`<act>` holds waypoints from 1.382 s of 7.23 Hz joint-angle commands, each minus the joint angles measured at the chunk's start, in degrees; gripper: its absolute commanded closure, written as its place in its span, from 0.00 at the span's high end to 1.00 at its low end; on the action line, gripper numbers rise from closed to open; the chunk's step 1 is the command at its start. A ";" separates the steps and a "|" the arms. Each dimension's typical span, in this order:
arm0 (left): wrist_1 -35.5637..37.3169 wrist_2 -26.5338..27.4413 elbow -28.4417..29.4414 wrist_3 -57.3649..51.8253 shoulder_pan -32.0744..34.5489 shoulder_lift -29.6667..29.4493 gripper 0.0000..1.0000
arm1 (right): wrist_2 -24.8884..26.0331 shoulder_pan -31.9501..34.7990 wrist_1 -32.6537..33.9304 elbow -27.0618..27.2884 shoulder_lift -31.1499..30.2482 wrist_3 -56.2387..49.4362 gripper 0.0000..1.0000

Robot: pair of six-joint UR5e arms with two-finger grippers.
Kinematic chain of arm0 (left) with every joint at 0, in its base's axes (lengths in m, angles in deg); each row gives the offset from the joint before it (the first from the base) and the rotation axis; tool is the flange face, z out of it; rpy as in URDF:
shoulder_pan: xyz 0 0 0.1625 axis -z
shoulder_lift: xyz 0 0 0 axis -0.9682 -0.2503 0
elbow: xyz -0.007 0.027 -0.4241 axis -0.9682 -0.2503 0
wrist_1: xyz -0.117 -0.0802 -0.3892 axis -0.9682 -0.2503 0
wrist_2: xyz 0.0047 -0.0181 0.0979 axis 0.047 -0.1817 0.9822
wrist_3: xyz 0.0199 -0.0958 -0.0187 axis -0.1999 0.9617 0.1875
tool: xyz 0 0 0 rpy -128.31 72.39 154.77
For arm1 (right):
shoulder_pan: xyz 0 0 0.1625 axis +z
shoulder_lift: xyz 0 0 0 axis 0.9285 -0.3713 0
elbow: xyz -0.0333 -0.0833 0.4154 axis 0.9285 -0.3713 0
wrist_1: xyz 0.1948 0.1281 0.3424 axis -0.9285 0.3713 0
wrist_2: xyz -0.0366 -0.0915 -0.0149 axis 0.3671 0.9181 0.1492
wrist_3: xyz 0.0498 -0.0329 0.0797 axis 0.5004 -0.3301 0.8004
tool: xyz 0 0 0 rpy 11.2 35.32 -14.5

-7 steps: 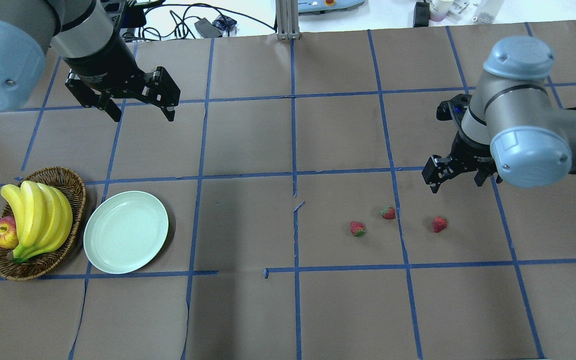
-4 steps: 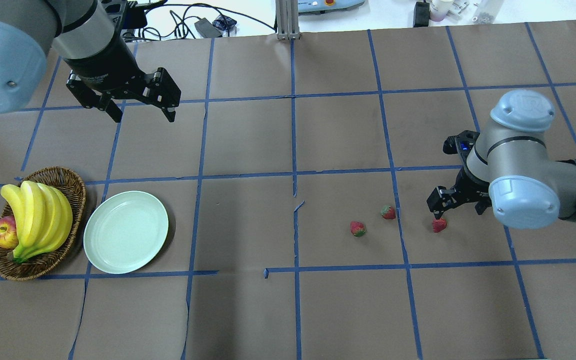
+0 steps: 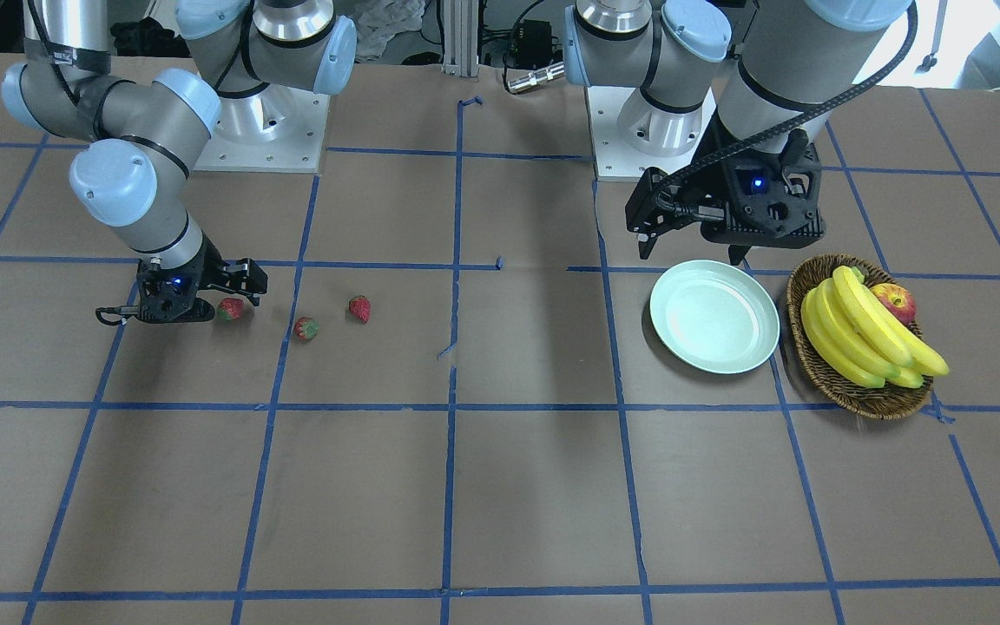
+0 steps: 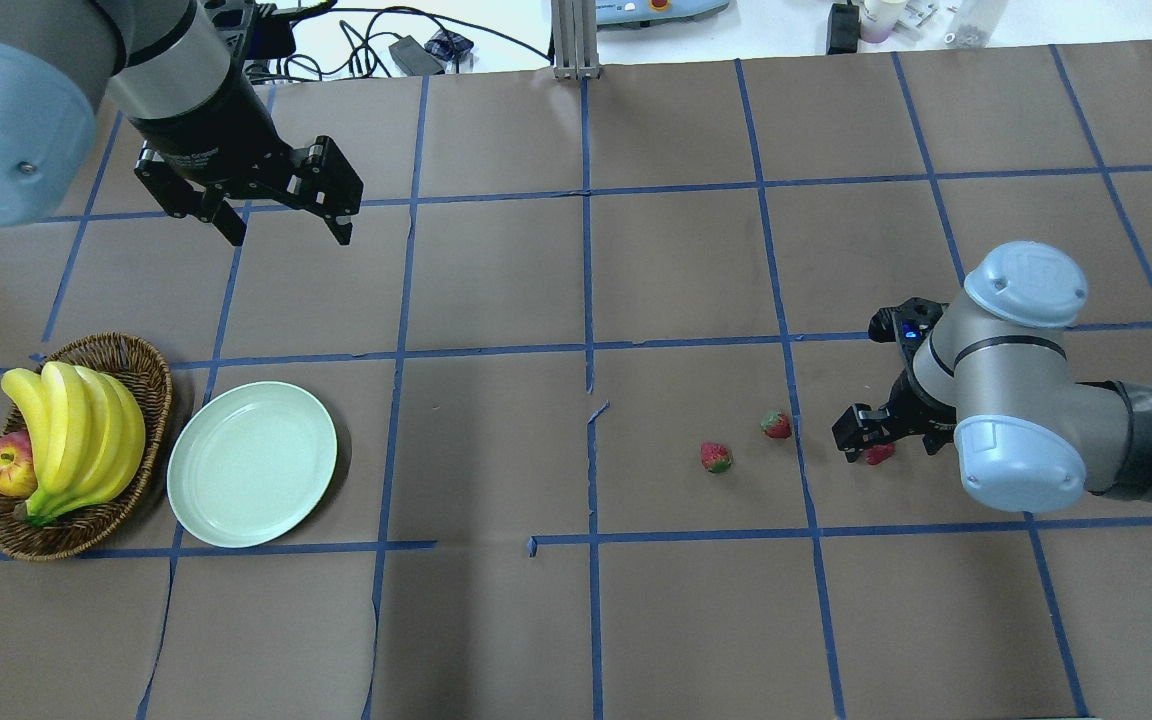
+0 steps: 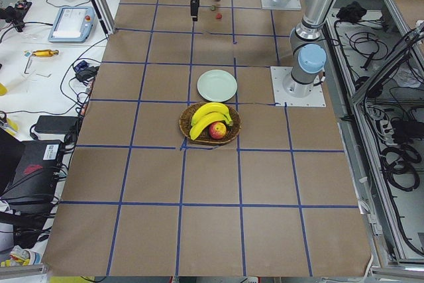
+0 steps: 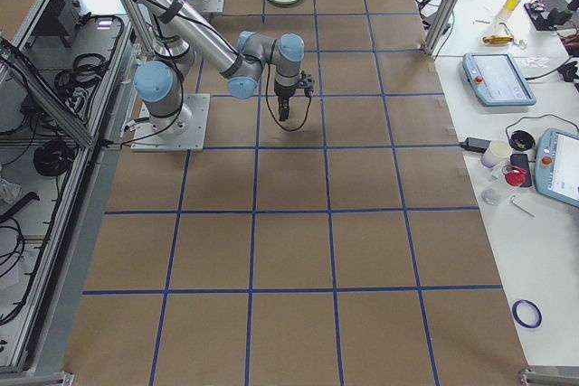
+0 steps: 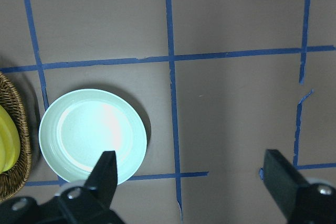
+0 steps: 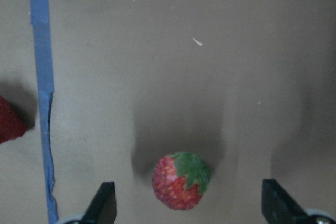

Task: Collect all strawberries into plate
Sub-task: 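Close the right gripper on the red strawberry and lift it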

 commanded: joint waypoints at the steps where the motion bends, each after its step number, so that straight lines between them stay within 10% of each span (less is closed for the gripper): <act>1: -0.08 0.00 -0.03 0.00 0.00 0.00 1.00 | 0.00 0.00 1.56 -0.01 0.79 -0.30 0.78; 3: -0.08 0.00 -0.03 0.00 0.00 0.00 1.00 | 0.17 0.00 1.39 0.34 0.79 0.31 0.10; 4: -0.08 0.00 -0.03 0.00 0.00 0.00 1.00 | 0.09 0.00 1.39 0.25 0.71 1.01 0.00; 7: -0.08 0.00 -0.03 0.00 0.00 -0.09 1.00 | 0.00 2.70 -1.57 -7.26 0.70 2.95 0.00; 10: -0.08 0.00 -0.03 0.00 0.17 -0.18 1.00 | -0.88 19.43 -17.06 -23.62 3.95 25.62 0.00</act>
